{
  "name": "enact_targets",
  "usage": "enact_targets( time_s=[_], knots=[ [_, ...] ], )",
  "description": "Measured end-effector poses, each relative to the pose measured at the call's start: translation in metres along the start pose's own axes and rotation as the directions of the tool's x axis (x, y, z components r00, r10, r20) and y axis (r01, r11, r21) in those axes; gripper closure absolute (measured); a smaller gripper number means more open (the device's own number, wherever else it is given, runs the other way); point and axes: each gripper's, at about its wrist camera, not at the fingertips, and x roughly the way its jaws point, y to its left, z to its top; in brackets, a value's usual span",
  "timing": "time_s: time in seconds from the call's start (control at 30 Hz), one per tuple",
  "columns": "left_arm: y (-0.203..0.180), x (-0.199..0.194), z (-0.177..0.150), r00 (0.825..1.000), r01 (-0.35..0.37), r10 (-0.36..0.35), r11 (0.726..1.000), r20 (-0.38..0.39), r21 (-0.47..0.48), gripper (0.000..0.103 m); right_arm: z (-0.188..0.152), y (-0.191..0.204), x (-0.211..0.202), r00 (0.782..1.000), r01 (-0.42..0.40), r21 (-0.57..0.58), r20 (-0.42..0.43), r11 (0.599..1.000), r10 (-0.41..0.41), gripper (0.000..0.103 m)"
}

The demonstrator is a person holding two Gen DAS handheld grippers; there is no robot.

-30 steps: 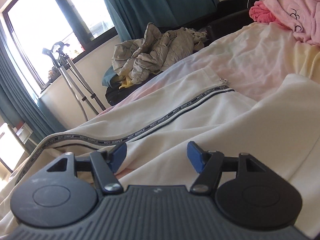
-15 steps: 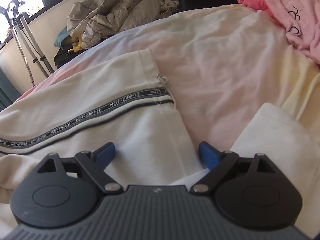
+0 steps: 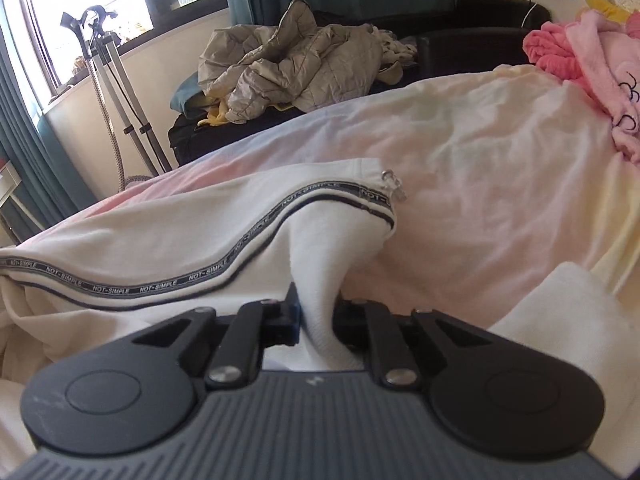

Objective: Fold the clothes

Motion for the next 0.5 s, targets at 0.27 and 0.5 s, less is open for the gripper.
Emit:
enact_targets(
  time_s=[0.27, 0.5],
  knots=[
    [0.005, -0.004, 0.005, 1.000, -0.002, 0.004, 0.999, 0.030, -0.049, 0.002, 0.051, -0.035, 0.002, 0.981, 0.164, 0.027, 0.097, 0.986, -0.166, 0.091],
    [0.002, 0.005, 0.004, 0.999, -0.011, 0.012, 0.999, 0.030, -0.035, 0.002, 0.014, -0.071, 0.040, 0.984, 0.179, 0.051, 0.012, 0.983, -0.180, 0.063]
  ],
)
